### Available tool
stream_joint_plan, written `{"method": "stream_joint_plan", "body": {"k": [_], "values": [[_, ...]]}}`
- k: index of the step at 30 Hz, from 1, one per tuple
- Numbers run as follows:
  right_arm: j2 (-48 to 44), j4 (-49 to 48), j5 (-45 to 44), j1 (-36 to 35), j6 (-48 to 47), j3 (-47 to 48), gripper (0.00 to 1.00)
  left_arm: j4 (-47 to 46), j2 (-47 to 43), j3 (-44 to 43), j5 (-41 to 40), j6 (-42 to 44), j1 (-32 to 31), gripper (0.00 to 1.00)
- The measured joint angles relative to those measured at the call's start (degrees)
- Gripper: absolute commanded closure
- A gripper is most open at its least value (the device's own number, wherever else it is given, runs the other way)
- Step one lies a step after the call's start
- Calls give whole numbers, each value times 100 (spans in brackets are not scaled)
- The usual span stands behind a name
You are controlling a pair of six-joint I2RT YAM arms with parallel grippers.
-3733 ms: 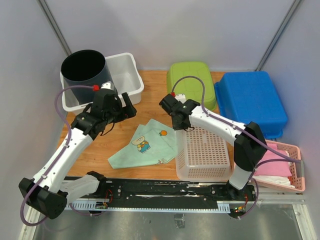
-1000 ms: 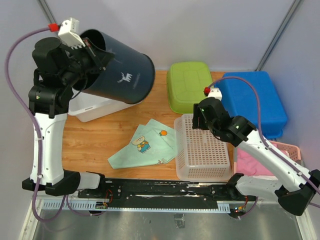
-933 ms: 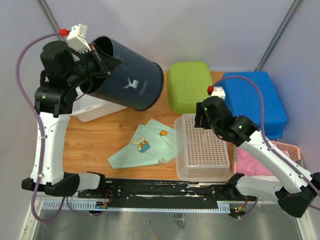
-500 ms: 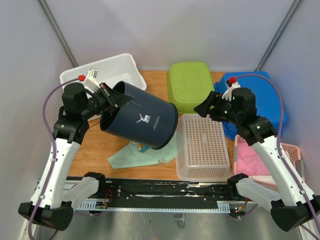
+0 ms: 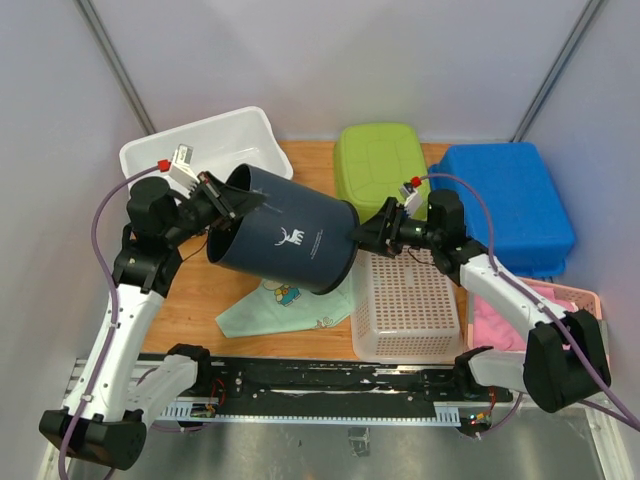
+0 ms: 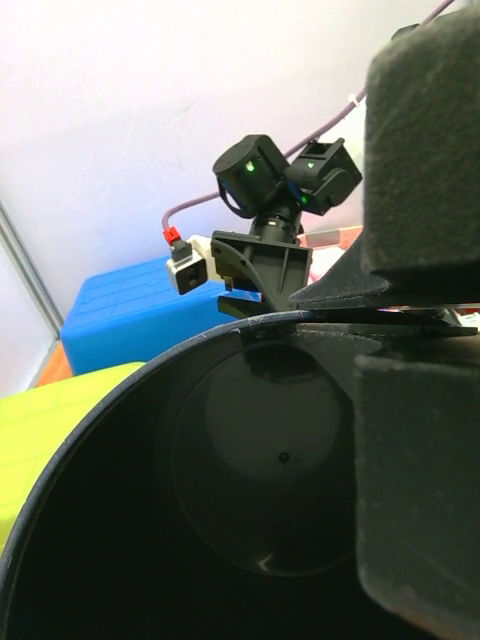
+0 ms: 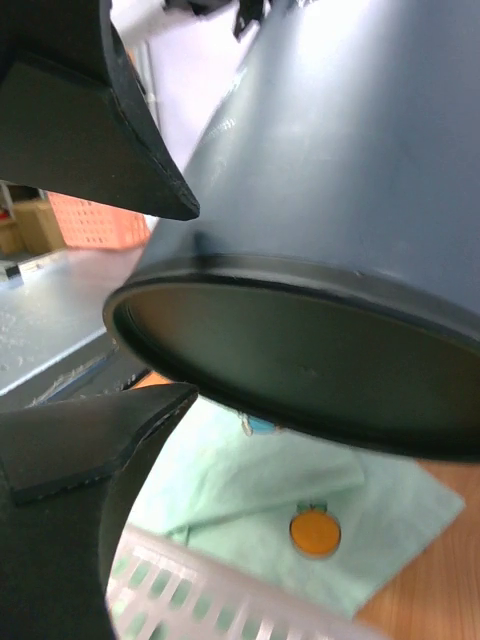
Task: Turn the large container upside down
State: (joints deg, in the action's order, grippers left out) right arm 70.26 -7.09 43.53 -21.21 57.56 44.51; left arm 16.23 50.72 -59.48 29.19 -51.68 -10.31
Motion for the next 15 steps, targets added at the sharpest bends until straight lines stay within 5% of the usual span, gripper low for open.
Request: {"method": "stream_joint_plan", "body": {"k": [5,9,13,15], "values": [[61,-1252,531,-46,680,-205,65,-39,-2,0,-24,-20,7,100],[-57,-1346,551,-33,721,-203,95,-111,-59,-11,-59,-79,33,100],[-212,-1272,612,2,778,-192,99,-103,-153,-28,-127,-44,76,99],[-363,-1058,586,0,758,-166,100,-31,-181,-52,-210,-35,81,84]]}}
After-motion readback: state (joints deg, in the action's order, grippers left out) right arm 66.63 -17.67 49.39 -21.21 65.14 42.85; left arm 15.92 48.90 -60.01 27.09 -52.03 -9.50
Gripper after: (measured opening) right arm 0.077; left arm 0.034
